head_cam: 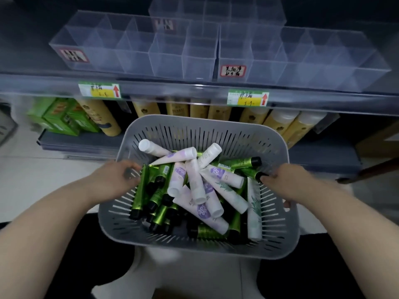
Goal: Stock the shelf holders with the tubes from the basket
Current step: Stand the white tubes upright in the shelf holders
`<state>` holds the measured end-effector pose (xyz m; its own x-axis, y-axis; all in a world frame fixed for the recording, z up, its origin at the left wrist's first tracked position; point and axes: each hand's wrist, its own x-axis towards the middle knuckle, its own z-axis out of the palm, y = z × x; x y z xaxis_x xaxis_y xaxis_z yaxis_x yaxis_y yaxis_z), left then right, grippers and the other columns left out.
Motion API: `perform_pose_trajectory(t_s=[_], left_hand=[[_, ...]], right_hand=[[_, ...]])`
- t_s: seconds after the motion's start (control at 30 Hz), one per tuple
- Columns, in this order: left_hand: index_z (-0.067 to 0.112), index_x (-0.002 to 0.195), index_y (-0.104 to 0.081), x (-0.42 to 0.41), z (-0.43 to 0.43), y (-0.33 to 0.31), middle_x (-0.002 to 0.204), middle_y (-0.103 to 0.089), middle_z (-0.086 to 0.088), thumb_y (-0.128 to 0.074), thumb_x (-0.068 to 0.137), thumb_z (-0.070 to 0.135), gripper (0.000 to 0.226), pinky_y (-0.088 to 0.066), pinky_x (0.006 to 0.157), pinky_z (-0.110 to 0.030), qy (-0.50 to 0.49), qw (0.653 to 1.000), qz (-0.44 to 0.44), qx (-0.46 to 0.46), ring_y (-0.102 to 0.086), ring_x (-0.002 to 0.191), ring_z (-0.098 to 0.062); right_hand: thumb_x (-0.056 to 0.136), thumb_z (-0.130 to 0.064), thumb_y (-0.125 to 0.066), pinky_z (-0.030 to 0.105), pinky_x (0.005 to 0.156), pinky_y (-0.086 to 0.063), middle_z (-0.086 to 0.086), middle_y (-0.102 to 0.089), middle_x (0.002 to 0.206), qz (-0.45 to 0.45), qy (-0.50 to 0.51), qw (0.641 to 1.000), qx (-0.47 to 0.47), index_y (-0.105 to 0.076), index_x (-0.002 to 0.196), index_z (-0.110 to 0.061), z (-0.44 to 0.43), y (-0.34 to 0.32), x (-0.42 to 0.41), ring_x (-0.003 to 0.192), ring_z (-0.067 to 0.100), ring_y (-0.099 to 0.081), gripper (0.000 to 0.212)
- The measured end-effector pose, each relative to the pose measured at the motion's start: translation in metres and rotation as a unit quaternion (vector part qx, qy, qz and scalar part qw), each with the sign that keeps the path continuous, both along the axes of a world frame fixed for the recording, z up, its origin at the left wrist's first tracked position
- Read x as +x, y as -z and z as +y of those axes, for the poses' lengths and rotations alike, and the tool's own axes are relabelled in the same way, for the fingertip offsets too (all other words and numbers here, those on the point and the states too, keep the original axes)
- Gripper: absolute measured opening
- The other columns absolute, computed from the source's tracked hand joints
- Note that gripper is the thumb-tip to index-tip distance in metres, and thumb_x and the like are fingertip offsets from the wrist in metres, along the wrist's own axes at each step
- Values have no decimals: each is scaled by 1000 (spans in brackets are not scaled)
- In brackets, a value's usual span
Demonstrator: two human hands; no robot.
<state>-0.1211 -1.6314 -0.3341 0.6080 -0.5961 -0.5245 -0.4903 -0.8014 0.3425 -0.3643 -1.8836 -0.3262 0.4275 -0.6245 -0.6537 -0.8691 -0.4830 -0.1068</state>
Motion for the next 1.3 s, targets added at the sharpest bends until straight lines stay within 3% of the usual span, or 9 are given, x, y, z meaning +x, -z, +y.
perform_pose_trajectory(t_s=[0.1,0.23,0.4,0.63,0.77,0.87,1.03,1.13,1.3], left_hand=[[25,115,-55,1,0,-8,104,-55,-4,-59,90,29,27,-37,70,-24,-15,998,53,-3,-54,88,-16],[26,114,-57,0,7,-8,95,-56,0,-60,89,26,25,-40,62,-20,-54,993,92,-54,-55,80,-10],[26,109,-60,-5,9,-4,107,-59,-10,-62,88,23,22,-45,81,-32,-105,985,98,-98,-58,93,-23],[24,106,-57,-27,8,2,72,-47,0,-58,88,15,20,-36,56,-24,-115,985,48,-123,-47,64,-13],[23,102,-59,-27,6,1,79,-48,1,-53,90,12,17,-37,63,-25,-144,978,48,-146,-47,69,-14],[26,99,-62,-25,4,2,87,-57,-4,-50,90,11,21,-41,70,-27,-147,978,26,-148,-54,77,-22],[25,97,-61,-24,-1,3,70,-49,0,-45,89,5,28,-33,50,-24,-139,980,-1,-141,-46,56,-15],[25,99,-61,-22,-4,6,79,-53,3,-44,91,9,25,-36,61,-25,-131,983,-37,-121,-50,70,-17],[19,114,-59,-19,-7,13,76,-55,-2,-44,91,18,27,-41,74,-29,-113,986,-92,-85,-54,98,-32]], right_hand=[[96,-42,-43,22,48,-44,10,-61,59,-3,5,999,33,-60,81,-5,-2,-9,-6,47,16,-62,44],[95,-39,-46,26,49,-36,5,-53,50,-64,15,997,29,-54,82,-10,-2,-13,-8,50,21,-68,33],[95,-35,-48,26,50,-37,5,-50,47,-96,14,995,2,-47,74,-9,2,-12,-10,50,26,-66,34],[95,-31,-47,25,51,-41,13,-62,72,-115,21,992,-39,-54,78,-11,7,-12,-12,57,25,-56,28],[97,-34,-43,27,60,-42,12,-58,80,-52,-13,998,-28,-54,86,-6,10,-17,-11,74,27,-54,32],[99,-33,-38,23,52,-38,12,-59,91,22,-56,998,-37,-45,78,-9,12,-19,-3,82,26,-57,33],[99,-25,-38,26,66,-48,15,-57,124,108,-91,988,-59,-48,125,-1,16,-25,9,110,27,-59,37],[99,-33,-36,24,56,-42,17,-56,123,100,-87,989,-57,-47,126,-1,12,-23,7,107,29,-59,43],[97,-48,-35,27,73,-43,17,-51,130,104,-102,988,-46,-37,135,-5,1,-20,3,104,27,-56,57]])
